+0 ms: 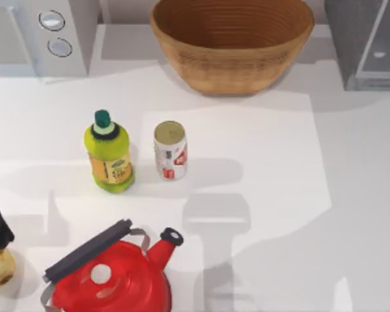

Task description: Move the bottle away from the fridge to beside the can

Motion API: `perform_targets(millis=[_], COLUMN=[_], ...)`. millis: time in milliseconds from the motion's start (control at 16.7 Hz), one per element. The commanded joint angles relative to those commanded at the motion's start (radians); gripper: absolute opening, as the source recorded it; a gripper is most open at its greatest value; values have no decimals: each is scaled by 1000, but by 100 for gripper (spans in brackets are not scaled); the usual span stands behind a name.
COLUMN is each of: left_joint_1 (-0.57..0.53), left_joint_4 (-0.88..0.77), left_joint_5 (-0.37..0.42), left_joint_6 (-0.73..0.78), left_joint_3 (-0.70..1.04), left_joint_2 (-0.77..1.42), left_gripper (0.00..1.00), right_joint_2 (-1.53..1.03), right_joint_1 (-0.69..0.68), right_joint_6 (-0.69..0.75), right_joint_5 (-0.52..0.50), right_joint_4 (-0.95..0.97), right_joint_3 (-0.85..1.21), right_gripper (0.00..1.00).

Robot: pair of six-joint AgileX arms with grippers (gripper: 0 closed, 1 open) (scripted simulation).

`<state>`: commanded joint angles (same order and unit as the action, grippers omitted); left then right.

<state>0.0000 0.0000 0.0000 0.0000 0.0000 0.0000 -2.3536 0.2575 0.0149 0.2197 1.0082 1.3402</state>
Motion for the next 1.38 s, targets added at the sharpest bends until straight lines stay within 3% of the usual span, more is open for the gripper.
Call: perform_targets(millis=[300, 360, 900, 1380], left_joint_1=[0, 0, 0, 0], left_joint_4=[0, 0, 0, 0], left_joint_5=[0, 0, 0, 0], left_joint_6=[0, 0, 0, 0], left_joint_3=[0, 0, 0, 0], left_joint_2=[0, 0, 0, 0], left_gripper=[100, 100, 100, 100], right_joint_2=[0, 0, 5, 124], right_joint_1=[0, 0, 4, 3], right_joint_6=[0, 0, -1, -3], right_joint_5=[0, 0, 0, 2], right_joint_4=[0, 0, -3, -148], right_joint_3=[0, 0, 1, 26], right_gripper=[2, 0, 0, 0])
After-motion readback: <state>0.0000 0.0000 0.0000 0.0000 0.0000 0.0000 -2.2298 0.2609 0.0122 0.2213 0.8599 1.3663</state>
